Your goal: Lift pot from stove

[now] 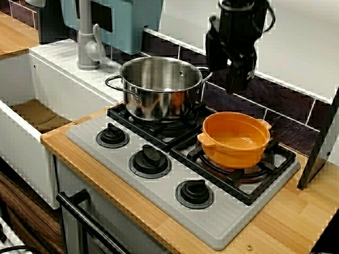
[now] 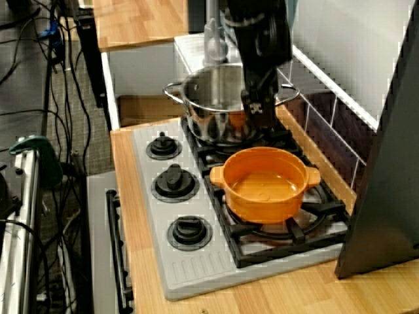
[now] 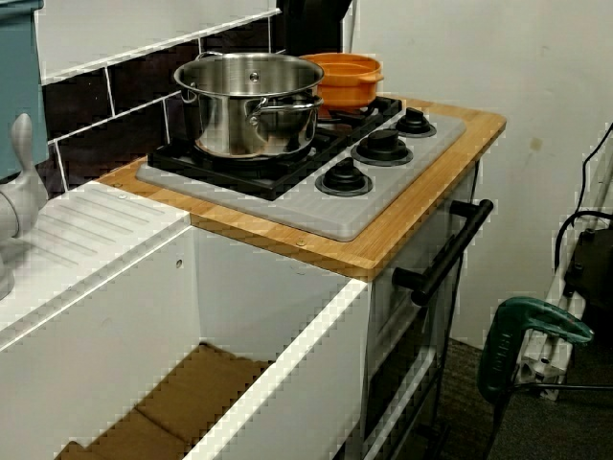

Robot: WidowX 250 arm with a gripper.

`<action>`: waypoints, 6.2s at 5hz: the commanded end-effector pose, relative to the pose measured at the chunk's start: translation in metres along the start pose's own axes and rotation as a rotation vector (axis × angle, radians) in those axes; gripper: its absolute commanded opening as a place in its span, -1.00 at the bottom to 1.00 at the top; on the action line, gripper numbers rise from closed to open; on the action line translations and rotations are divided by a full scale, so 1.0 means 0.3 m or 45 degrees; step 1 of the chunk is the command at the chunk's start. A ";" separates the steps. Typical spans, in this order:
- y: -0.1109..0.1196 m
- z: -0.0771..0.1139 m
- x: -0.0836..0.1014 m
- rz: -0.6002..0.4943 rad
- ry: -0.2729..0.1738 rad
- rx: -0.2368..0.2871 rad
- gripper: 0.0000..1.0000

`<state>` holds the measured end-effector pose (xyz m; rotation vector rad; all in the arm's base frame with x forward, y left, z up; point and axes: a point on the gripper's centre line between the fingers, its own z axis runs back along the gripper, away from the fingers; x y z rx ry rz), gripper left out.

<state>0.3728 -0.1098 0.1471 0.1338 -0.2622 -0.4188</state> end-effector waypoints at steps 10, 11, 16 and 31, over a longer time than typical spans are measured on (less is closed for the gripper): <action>-0.071 -0.197 0.027 0.019 0.078 -0.020 1.00; -0.063 -0.198 0.026 0.024 0.080 -0.056 -1.00; -0.095 -0.159 0.025 -0.007 0.069 -0.088 -1.00; 0.022 0.215 0.024 0.043 -0.003 -0.372 -1.00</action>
